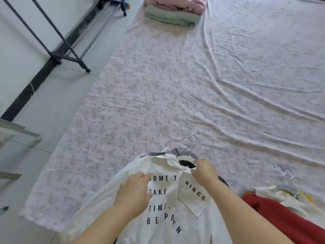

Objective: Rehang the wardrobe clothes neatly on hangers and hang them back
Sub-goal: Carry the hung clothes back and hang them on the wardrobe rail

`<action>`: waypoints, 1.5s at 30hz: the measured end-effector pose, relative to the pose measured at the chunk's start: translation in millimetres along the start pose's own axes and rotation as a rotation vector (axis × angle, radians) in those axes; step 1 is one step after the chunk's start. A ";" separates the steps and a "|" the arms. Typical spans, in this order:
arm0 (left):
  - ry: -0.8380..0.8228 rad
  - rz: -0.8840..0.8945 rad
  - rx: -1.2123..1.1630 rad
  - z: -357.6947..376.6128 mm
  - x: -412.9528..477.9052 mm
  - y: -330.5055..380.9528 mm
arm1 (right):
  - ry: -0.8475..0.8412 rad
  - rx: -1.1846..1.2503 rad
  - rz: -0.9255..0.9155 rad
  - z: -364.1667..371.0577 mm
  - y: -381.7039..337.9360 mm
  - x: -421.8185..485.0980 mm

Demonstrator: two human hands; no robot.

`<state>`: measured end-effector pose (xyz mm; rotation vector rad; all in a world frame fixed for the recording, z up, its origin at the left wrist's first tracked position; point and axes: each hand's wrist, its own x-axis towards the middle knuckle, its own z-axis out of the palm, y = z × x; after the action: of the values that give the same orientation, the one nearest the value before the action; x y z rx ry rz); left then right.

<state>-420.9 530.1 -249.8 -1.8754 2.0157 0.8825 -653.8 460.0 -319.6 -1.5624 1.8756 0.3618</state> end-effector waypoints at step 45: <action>1.094 -0.276 -0.602 19.6 -452.9 -211.8 | 0.236 -0.048 -1.175 91.6 -333.3 -466.4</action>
<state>-157.0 913.0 -65.1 -3.4217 1.9396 0.3982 -277.8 789.0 -23.9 -2.4766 0.8017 -0.3218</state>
